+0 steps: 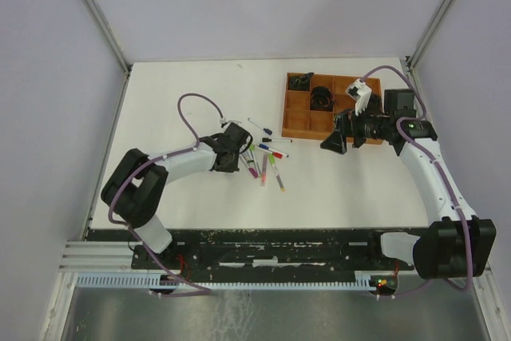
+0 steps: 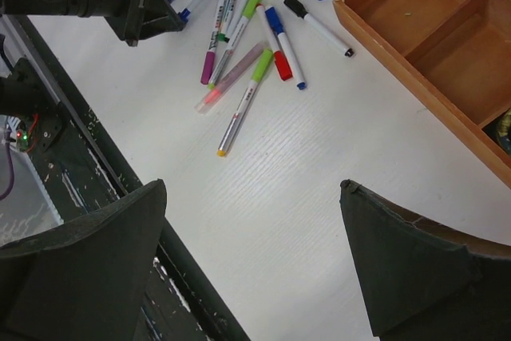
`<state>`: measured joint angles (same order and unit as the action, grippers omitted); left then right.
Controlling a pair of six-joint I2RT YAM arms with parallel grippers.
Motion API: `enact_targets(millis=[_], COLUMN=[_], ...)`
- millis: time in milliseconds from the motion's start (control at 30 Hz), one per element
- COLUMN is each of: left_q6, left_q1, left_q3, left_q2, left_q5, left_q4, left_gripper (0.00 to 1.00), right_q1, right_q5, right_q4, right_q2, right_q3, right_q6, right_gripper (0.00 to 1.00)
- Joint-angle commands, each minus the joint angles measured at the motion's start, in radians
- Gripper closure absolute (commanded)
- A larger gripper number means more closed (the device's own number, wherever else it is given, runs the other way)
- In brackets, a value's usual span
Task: Open the pen caps
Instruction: Pick up the pen from the center of the board.
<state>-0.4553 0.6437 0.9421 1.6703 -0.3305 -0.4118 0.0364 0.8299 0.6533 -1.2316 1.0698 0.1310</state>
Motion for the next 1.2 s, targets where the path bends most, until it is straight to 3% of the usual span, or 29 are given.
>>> enact_targets(millis=[0, 133, 267, 300, 367, 433, 533, 600, 700, 933, 1167], left_q6=[-0.032, -0.028, 0.004, 0.017, 0.031, 0.013, 0.006, -0.001, -0.013, -0.039, -0.039], left_q1=[0.017, 0.045, 0.051, 0.051, 0.051, 0.051, 0.051, 0.051, 0.052, 0.080, 0.123], left_q3=[-0.011, -0.050, -0.168, -0.208, -0.287, -0.330, -0.308, -0.280, -0.243, -0.204, -0.178], left_q2=[-0.113, -0.253, -0.416, -0.448, -0.496, -0.512, -0.480, -0.444, -0.395, -0.322, -0.268], left_q5=[-0.007, 0.057, 0.296, 0.387, 0.596, 0.748, 0.913, 0.983, 1.046, 1.067, 1.074], left_q4=[0.012, 0.041, 0.203, 0.296, 0.446, 0.553, 0.569, 0.554, 0.522, 0.504, 0.509], left_gripper=[0.97, 0.97, 0.97, 0.97, 0.97, 0.97, 0.97, 0.97, 0.97, 0.97, 0.97], right_q1=[0.023, 0.081, 0.136, 0.161, 0.189, 0.222, 0.238, 0.246, 0.292, 0.475, 0.594], right_q5=[0.082, 0.139, 0.203, 0.232, 0.283, 0.292, 0.317, 0.302, 0.210, -0.084, -0.248], right_q4=[0.027, 0.083, 0.100, 0.134, 0.286, 0.448, 0.661, 0.739, 0.686, 0.322, 0.170], right_q2=[-0.014, -0.026, 0.005, 0.024, 0.046, 0.053, 0.063, 0.048, 0.030, 0.033, 0.014], right_q3=[0.029, 0.034, -0.008, -0.022, -0.021, -0.008, 0.022, 0.068, 0.099, -0.012, -0.088], right_q6=[0.064, 0.163, 0.325, 0.435, 0.853, 1.142, 1.518, 1.672, 1.714, 1.479, 1.400], right_gripper=[0.01, 0.01, 0.01, 0.01, 0.01, 0.01, 0.01, 0.00, 0.05, 0.26, 0.34])
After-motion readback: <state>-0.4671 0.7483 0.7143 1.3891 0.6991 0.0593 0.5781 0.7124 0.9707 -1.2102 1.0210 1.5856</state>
